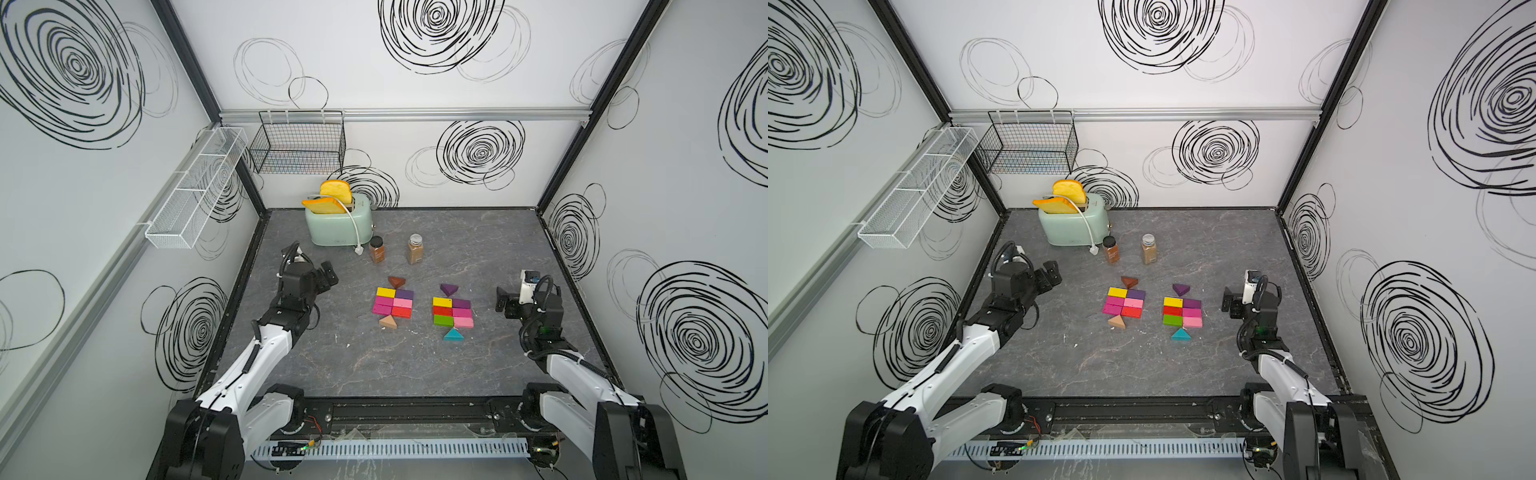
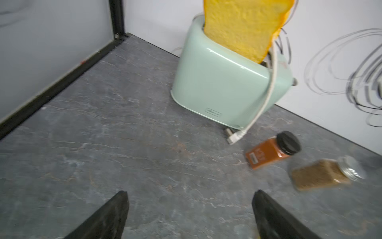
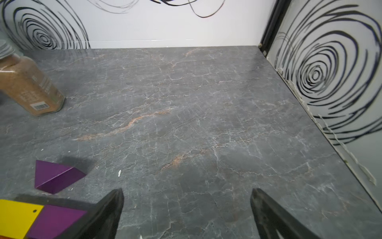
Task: Assemble a piece of candy with building blocks
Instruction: Reset both arms
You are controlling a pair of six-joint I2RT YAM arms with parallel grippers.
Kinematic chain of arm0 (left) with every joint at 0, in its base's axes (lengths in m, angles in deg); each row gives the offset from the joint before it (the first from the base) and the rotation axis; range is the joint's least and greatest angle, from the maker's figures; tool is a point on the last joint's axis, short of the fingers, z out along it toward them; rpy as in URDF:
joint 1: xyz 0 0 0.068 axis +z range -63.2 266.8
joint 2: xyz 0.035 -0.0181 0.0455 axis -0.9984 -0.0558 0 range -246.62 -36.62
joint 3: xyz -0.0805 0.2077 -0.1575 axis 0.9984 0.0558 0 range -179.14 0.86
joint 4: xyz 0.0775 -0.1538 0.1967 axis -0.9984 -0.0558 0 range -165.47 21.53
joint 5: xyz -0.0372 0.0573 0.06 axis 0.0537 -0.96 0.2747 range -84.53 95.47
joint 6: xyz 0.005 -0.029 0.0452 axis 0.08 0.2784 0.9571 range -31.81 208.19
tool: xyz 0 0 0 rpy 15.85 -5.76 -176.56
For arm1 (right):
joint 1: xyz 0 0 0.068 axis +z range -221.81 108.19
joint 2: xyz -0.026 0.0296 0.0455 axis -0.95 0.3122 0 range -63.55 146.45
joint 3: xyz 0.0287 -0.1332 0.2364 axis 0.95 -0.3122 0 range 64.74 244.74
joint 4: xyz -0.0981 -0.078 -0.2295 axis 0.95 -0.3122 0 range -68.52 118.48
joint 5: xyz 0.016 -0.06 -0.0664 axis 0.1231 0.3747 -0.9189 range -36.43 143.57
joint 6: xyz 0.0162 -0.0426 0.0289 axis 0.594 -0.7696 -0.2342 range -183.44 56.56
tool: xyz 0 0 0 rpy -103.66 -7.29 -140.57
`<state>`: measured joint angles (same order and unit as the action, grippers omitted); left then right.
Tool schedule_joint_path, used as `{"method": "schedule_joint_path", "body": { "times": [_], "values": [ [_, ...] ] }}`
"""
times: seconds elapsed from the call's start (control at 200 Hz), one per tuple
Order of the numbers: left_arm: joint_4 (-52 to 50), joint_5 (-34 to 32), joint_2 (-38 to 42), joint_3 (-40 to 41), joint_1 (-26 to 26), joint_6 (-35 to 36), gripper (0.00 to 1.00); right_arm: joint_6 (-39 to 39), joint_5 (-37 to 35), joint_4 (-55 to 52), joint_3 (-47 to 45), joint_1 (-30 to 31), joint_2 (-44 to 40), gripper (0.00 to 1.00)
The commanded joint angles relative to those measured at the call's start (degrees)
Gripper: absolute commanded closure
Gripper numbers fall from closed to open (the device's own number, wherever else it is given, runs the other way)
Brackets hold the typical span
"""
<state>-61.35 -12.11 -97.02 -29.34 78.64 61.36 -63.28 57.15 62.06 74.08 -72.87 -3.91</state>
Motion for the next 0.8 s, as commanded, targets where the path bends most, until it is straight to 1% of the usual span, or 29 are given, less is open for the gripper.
{"method": "schedule_joint_path", "body": {
  "times": [0.0, 0.015, 0.045, 0.065, 0.095, 0.115, 0.165, 0.22, 0.245, 0.26, 0.28, 0.325, 0.345, 0.375, 0.41, 0.495, 0.585, 0.63, 0.685, 0.71, 0.795],
  "values": [
    [13.80, -14.67, -1.73, 6.29, 1.06, 7.31, 0.02, -3.68, 6.77, 21.52, -1.99, -0.43, 6.23, 0.01],
    [15.84, -15.07, -2.08, 7.08, 1.27, 7.84, 0.02, -3.46, 6.86, 23.62, -2.31, -0.41, 7.46, 0.01],
    [15.84, -15.29, -2.16, 7.02, 2.19, 7.89, 0.02, -3.55, 7.35, 25.92, -2.14, -0.43, 9.08, 0.01],
    [18.54, -16.40, -2.02, 7.77, 2.19, 8.49, 0.02, -4.36, 8.27, 25.44, -1.29, -0.43, 9.74, 0.01],
    [23.75, -15.91, -1.95, 9.71, 2.17, 10.56, 0.02, -4.92, 8.54, 23.36, 0.04, -0.48, 10.41, 0.01],
    [27.99, -15.38, -2.33, 10.79, 2.21, 12.24, 0.02, -4.72, 8.33, 25.02, -0.13, -0.57, 11.46, 0.01],
    [33.82, -15.71, -4.92, 12.82, 2.19, 14.75, 0.02, -4.22, 8.86, 26.36, 0.72, -1.14, 13.20, 0.01],
    [38.19, -16.13, -8.47, 14.69, 2.19, 14.84, 0.02, -3.87, 10.25, 28.58, 1.76, -1.87, 15.47, 0.01],
    [41.50, -16.07, -9.80, 15.56, 2.21, 14.96, 0.02, -3.87, 11.32, 27.92, 2.74, -2.17, 16.33, 0.01],
    [41.71, -16.10, -10.40, 15.48, 2.08, 15.25, 0.02, -3.79, 11.68, 27.45, 3.32, -2.39, 16.84, 0.01],
    [42.12, -14.94, -10.57, 15.10, 1.79, 15.61, 0.02, -3.66, 12.00, 27.15, 3.75, -2.49, 17.39, 0.01],
    [50.16, -10.42, -12.23, 16.99, 1.76, 17.34, 0.02, -3.25, 13.05, 26.31, 4.83, -3.01, 18.27, 0.01],
    [49.97, -9.33, -12.78, 16.59, 1.65, 18.18, 0.02, -3.13, 13.60, 25.67, 4.93, -3.29, 18.35, 0.01],
    [48.21, -9.83, -13.19, 15.38, 1.37, 18.38, 0.02, -2.89, 14.20, 26.09, 4.53, -3.71, 18.14, 0.01],
    [50.27, -9.86, -13.48, 15.85, 1.63, 19.18, 0.02, -2.62, 14.14, 26.36, 3.71, -3.97, 17.49, 0.01],
    [53.22, -6.63, -13.51, 17.15, 4.66, 18.59, 0.02, -1.89, 13.30, 29.38, 1.76, -4.21, 15.88, 0.01],
    [61.55, -4.81, -17.26, 19.16, 6.18, 18.12, 0.02, -1.94, 13.40, 27.57, 2.47, -4.26, 15.88, 0.01],
    [58.28, -5.23, -17.98, 17.19, 4.47, 19.96, 0.02, -1.60, 14.49, 27.95, 2.73, -4.33, 16.59, 0.01],
    [61.29, -3.42, -20.72, 16.61, 2.61, 23.27, 0.02, -1.27, 15.20, 32.66, 1.15, -4.26, 17.91, 0.01],
    [60.23, -2.45, -21.13, 15.97, 2.19, 24.20, 0.02, -0.84, 14.35, 36.01, -0.44, -4.25, 18.74, 0.01],
    [59.30, -2.12, -21.28, 15.37, 2.04, 24.35, 0.02, 0.36, 11.15, 44.71, -3.47, -4.48, 21.92, 0.01]
  ]
}}
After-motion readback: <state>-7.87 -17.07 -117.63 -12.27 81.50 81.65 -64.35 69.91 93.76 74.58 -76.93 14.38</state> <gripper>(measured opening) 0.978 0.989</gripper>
